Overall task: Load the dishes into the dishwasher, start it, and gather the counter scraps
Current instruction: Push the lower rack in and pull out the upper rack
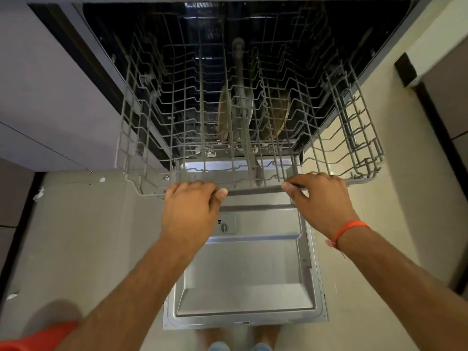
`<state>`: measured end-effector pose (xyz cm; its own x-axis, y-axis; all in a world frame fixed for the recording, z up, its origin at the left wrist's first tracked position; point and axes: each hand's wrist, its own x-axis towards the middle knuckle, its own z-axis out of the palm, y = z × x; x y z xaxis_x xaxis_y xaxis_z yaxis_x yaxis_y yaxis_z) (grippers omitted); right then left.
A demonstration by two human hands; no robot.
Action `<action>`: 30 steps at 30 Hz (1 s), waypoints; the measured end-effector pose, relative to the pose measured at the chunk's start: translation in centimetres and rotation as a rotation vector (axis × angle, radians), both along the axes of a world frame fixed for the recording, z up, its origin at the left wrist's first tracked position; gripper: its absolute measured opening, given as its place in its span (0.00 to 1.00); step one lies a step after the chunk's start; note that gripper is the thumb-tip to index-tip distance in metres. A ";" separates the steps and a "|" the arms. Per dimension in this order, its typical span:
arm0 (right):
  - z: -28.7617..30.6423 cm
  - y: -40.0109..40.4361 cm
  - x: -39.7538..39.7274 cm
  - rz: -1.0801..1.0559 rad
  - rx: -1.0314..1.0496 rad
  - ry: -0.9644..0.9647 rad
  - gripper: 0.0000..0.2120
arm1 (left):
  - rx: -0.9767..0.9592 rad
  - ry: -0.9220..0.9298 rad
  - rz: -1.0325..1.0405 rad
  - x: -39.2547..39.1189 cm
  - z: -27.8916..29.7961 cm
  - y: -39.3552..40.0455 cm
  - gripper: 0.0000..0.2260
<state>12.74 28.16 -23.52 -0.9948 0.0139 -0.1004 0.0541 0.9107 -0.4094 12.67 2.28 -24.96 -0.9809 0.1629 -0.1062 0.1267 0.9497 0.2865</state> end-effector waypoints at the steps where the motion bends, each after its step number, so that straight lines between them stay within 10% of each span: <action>1: 0.1 0.0 0.3 -0.004 -0.005 0.001 0.11 | 0.008 0.010 0.002 0.4 0.0 0.0 0.20; 30: 1.2 -0.8 15.5 -0.056 0.010 -0.141 0.16 | 0.052 -0.031 0.037 15.1 0.0 -0.4 0.17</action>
<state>28.19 27.34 -22.31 -0.9684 0.0709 -0.2391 0.1616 0.9086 -0.3852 27.81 1.89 -24.94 -0.9827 0.1324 -0.1293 0.0818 0.9374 0.3387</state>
